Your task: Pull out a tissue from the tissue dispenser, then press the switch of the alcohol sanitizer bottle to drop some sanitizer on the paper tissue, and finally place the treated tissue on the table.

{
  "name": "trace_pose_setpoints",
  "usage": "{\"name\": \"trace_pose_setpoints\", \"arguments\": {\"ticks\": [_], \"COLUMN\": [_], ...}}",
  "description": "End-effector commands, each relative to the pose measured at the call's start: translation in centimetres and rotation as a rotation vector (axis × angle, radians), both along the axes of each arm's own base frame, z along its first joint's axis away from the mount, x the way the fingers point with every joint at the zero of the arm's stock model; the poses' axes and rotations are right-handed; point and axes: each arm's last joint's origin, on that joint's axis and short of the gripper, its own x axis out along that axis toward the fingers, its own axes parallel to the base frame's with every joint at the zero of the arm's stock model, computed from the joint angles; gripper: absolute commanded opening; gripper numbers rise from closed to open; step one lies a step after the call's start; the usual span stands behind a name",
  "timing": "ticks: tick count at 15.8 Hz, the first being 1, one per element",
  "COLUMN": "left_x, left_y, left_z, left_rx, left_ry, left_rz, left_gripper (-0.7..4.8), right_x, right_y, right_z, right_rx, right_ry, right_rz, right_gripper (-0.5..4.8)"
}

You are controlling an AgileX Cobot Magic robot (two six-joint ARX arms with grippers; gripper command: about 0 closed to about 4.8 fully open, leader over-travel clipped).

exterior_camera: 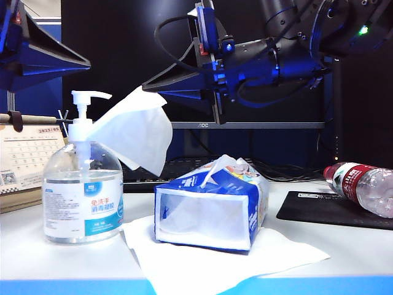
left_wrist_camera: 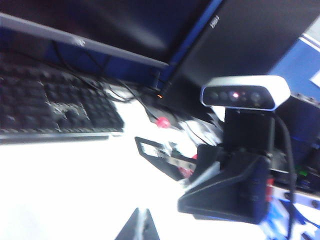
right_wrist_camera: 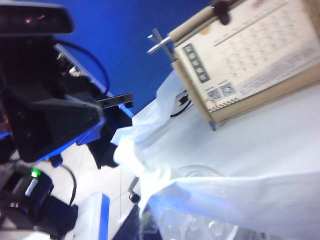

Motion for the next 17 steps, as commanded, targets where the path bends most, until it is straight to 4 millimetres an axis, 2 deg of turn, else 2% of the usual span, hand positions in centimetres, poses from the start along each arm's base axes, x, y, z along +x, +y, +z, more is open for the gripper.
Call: {"name": "trace_pose_setpoints", "arguments": {"ticks": [1,3,17], "left_x": [-0.1,0.1,-0.1], "left_y": [-0.2,0.2,0.0], "left_z": [0.0,-0.2,-0.4], "left_rx": [0.001,0.016,-0.022], "left_ry": [0.015,0.016,0.105], "left_rz": [-0.027,0.016,-0.079], "left_gripper": [-0.05,-0.05,-0.05], "right_x": [-0.1,-0.1,0.3], "right_y": [0.1,0.1,0.4], "right_z": [0.3,0.3,1.3], "right_rx": [0.011,0.012,0.038], "right_ry": [-0.041,-0.038,-0.143], "right_rz": [0.041,0.048,-0.017], "right_gripper": [-0.05,-0.05,-0.05]}}
